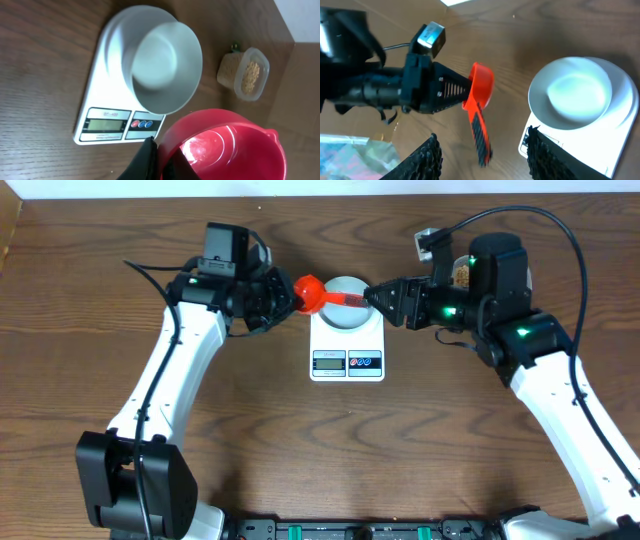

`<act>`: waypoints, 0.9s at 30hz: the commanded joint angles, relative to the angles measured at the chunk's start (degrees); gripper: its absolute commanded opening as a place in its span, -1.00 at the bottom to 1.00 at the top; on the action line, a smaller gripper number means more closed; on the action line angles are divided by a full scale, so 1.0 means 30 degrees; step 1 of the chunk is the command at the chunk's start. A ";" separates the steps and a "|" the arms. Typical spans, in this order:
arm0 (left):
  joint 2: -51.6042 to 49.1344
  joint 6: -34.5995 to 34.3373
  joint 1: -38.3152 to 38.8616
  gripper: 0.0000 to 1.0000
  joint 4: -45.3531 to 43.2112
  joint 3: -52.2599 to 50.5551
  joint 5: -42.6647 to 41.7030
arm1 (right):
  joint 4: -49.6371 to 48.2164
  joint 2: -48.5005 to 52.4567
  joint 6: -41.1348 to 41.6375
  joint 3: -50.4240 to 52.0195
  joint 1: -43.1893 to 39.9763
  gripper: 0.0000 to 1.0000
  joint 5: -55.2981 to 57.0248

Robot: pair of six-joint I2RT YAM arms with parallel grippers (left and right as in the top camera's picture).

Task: Scoop item into bowl and weigh 50g on scale
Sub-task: 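Lift red scoop with left gripper and bring it over the scale, then pass red scoop from left gripper to right gripper above the bowl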

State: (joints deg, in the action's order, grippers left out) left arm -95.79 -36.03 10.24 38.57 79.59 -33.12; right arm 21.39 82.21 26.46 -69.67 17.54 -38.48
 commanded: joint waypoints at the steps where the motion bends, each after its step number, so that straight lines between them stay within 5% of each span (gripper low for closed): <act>1: 0.0270 -0.0080 0.0430 -0.86 -0.0015 0.0321 -0.0270 | 0.0015 0.0495 0.0765 -0.0277 0.0240 0.06 0.0131; 27: 0.0270 -0.0750 0.1078 -0.86 -0.0087 0.0321 -0.0270 | 0.0219 0.0860 0.2288 -0.0270 0.1566 -0.49 0.1224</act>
State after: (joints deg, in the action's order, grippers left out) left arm -95.79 -37.71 13.34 38.39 79.59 -33.12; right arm 22.00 84.51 32.47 -69.67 21.91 -35.51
